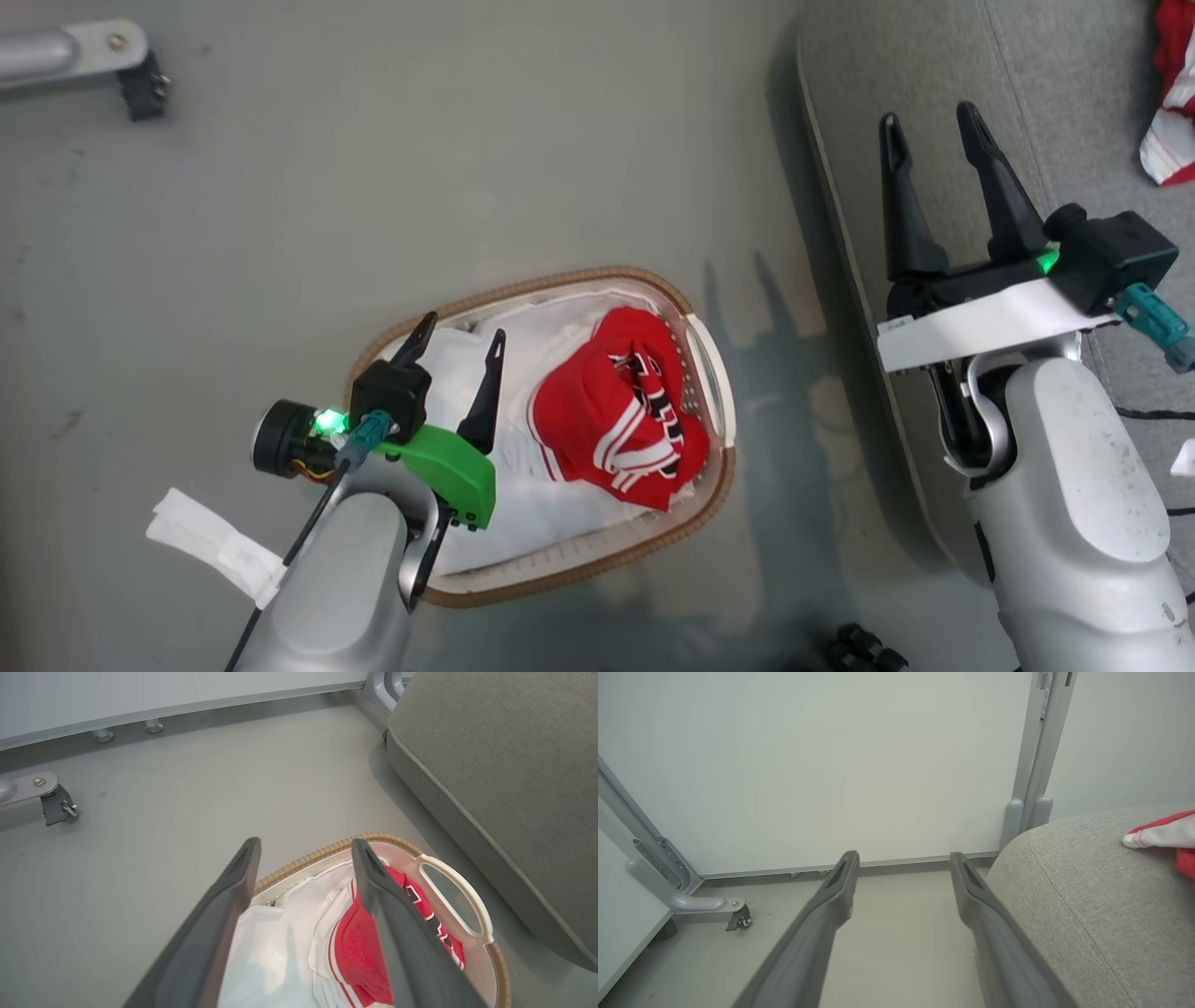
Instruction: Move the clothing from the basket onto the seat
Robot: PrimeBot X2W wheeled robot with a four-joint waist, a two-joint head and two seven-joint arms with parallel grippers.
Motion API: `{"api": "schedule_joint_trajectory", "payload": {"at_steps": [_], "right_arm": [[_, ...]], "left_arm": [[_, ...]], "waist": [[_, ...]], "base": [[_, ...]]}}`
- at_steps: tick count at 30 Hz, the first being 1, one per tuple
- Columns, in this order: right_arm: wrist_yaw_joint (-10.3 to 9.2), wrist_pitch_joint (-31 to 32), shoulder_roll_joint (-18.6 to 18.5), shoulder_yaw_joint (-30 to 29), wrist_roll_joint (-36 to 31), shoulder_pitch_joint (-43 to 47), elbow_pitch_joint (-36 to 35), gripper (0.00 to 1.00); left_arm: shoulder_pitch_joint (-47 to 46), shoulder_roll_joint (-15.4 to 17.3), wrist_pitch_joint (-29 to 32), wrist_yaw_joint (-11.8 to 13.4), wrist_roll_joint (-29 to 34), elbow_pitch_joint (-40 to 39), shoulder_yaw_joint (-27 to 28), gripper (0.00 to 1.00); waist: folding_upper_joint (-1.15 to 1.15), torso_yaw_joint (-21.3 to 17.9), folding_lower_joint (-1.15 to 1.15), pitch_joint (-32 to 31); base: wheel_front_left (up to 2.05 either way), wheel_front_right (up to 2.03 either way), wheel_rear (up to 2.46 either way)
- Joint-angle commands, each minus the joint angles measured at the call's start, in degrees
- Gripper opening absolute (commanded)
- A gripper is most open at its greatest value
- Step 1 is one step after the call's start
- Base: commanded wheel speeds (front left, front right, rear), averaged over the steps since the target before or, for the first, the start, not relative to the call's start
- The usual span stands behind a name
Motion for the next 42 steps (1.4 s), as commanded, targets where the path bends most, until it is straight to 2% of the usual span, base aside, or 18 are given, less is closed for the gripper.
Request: {"api": "schedule_joint_trajectory", "payload": {"at_steps": [1,16,31,42], "right_arm": [[-0.05,-0.26,0.01,0.19,0.86,-1.22,-0.54,1.0],[-0.06,-0.26,0.04,2.59,5.03,-4.55,-2.76,1.0],[-0.05,-0.26,0.05,2.82,6.78,-5.64,-3.52,1.0],[-0.06,-0.26,0.03,2.21,6.18,-5.44,-4.44,1.0]], "left_arm": [[-1.81,0.52,0.04,-0.23,0.86,0.8,0.04,1.0],[-8.8,1.63,0.04,-0.64,3.27,7.08,-3.32,1.0],[-13.48,3.73,0.04,-0.66,-1.95,12.78,-10.66,1.0],[-17.05,4.42,0.05,-0.66,-5.77,19.42,-18.15,1.0]], "waist": [[0.0,-5.11,-0.01,6.55],[0.0,-9.74,-0.01,15.19],[0.0,-11.79,-0.01,19.96],[0.0,-11.06,-0.01,21.82]], "base": [[0.0,0.0,0.0],[0.0,0.0,0.0],[0.0,0.0,0.0],[0.0,0.0,0.0]]}}
